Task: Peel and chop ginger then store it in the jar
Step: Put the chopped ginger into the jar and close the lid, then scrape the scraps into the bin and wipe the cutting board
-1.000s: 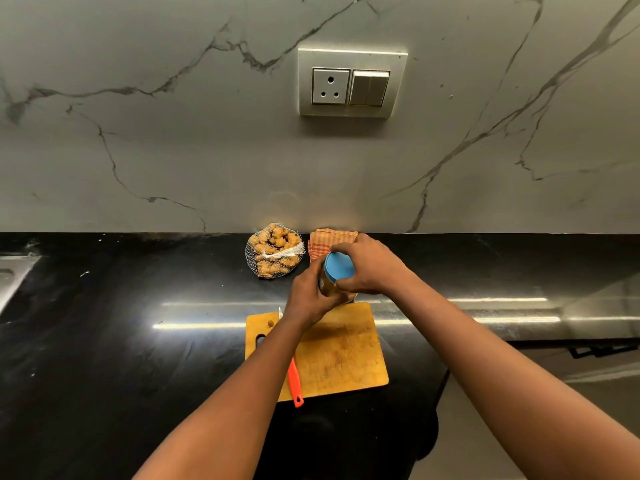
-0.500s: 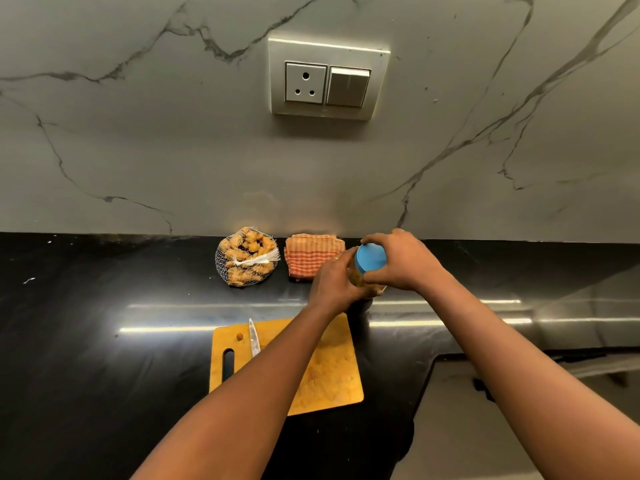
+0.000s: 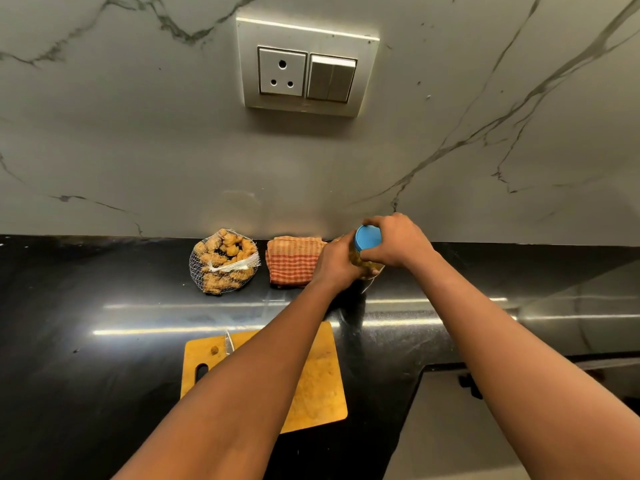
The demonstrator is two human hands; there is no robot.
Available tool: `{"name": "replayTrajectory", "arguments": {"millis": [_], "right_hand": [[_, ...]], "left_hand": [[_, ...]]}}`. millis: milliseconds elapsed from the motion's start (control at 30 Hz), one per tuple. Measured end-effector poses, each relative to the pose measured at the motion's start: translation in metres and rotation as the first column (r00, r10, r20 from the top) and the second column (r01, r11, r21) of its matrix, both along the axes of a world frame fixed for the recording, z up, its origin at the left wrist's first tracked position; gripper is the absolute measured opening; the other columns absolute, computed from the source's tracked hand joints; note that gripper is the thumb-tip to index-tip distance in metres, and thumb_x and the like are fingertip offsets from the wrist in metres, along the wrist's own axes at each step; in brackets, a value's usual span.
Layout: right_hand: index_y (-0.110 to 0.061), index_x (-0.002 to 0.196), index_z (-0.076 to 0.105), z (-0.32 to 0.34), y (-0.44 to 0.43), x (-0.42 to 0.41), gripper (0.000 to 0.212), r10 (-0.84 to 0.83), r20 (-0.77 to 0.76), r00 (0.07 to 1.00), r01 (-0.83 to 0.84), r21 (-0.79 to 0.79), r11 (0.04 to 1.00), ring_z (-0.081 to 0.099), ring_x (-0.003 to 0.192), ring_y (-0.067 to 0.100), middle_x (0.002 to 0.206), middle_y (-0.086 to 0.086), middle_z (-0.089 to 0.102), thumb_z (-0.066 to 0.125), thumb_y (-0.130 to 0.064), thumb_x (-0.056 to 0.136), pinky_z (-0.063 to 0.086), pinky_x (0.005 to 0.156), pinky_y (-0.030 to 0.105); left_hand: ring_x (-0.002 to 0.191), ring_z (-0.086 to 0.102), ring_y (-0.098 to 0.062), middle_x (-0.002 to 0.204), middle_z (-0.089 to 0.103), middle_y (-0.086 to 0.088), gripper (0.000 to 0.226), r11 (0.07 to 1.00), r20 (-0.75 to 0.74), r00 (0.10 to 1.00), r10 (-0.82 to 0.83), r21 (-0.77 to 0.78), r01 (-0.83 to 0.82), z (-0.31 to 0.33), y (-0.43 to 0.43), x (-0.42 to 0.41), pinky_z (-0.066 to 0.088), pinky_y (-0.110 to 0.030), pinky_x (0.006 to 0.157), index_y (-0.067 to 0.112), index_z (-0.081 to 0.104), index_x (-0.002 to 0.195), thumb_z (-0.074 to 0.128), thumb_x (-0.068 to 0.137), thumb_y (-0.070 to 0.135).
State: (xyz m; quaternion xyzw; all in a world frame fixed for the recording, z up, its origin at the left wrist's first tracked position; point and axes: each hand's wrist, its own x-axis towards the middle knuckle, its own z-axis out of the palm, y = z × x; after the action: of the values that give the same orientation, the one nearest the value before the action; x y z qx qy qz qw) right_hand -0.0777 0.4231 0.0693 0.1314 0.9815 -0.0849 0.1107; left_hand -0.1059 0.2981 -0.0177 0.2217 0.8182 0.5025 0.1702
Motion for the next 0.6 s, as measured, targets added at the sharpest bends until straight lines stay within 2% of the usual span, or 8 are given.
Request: {"name": "replayTrajectory", "arguments": {"millis": [267, 433, 600], "right_hand": [[-0.027, 0.139, 0.051, -0.002, 0.002, -0.002, 0.073, -0.024, 0.014, 1.000, 0.024, 0.004, 1.000, 0.057, 0.104, 0.024, 0.121, 0.009, 0.058, 0.076, -0.049, 0.073, 0.054, 0.087, 0.039], [-0.028, 0.142, 0.047, -0.001, 0.002, 0.003, 0.076, -0.029, 0.027, 0.999, 0.029, 0.002, 1.000, 0.056, 0.107, 0.025, 0.124, 0.010, 0.055, 0.074, -0.049, 0.075, 0.053, 0.090, 0.040], [-0.028, 0.151, 0.034, -0.001, -0.002, 0.008, 0.091, -0.055, 0.027, 0.998, 0.054, 0.042, 0.998, 0.052, 0.118, 0.033, 0.131, 0.015, 0.050, 0.074, -0.055, 0.074, 0.051, 0.096, 0.046]], "left_hand": [[0.103, 0.062, -0.013, 0.115, 0.067, 0.003, 0.073, 1.000, 0.026, 1.000, 0.004, 0.010, -0.004, -0.002, 0.000, -0.003, 0.053, -0.034, 0.091, 0.023, 0.054, 0.128, 0.087, 0.064, 0.032], [0.104, 0.062, -0.012, 0.116, 0.067, 0.004, 0.077, 1.000, 0.047, 0.999, 0.013, -0.024, -0.012, -0.001, -0.003, -0.004, 0.051, -0.024, 0.086, 0.022, 0.053, 0.129, 0.090, 0.061, 0.029], [0.125, 0.052, -0.024, 0.138, 0.055, -0.008, 0.106, 0.990, 0.014, 1.000, 0.021, -0.137, -0.019, 0.002, -0.016, -0.004, 0.048, -0.041, 0.102, 0.013, 0.036, 0.147, 0.092, 0.059, 0.029]]}}
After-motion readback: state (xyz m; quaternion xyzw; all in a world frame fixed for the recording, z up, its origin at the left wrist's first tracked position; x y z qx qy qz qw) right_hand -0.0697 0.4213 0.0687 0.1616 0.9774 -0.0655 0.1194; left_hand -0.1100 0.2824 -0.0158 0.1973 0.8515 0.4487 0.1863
